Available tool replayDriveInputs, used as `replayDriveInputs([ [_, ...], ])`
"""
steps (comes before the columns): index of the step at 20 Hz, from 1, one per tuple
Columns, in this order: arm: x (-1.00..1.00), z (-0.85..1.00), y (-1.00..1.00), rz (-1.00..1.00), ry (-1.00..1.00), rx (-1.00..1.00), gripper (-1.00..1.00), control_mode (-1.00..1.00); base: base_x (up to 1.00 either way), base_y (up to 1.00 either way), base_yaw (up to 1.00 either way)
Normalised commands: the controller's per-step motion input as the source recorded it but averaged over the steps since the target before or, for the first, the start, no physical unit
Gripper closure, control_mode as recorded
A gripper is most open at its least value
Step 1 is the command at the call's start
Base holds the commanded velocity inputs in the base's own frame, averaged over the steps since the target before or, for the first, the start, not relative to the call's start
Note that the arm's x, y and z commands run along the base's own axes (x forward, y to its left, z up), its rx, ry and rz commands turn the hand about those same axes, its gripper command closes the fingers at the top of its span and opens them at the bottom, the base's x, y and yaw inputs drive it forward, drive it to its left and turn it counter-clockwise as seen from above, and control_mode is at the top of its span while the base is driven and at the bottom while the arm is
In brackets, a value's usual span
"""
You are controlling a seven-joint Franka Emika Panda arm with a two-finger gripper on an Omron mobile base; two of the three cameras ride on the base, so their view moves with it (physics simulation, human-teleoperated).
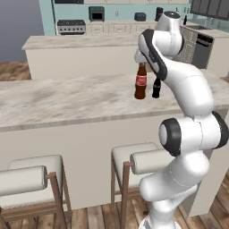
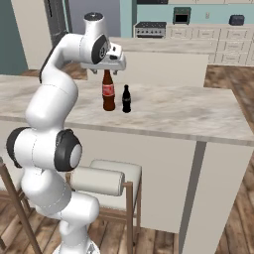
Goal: Place the large bottle from the dining counter next to the other large bottle outside the sink, and place the small bottle from the dining counter next to the other small bottle inside the sink.
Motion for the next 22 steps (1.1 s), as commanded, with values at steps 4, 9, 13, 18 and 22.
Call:
replayDriveInputs([
  [4, 0.16, 0.00, 0.00, 0.00, 0.08, -0.02, -1.00, -1.00, 0.00, 0.00, 0.00],
  [9, 0.15, 0.00, 0.00, 0.00, 0.09, -0.02, -1.00, -1.00, 0.00, 0.00, 0.00],
  [13, 0.02, 0.03, 0.00, 0.00, 0.03, 0.00, -1.00, -1.00, 0.00, 0.00, 0.00],
  [18, 0.00, 0.19, 0.00, 0.00, 0.00, 0.00, -1.00, -1.00, 0.00, 0.00, 0.00],
  [22, 0.00, 0.08, 0.00, 0.00, 0.00, 0.00, -1.00, -1.00, 0.00, 0.00, 0.00],
])
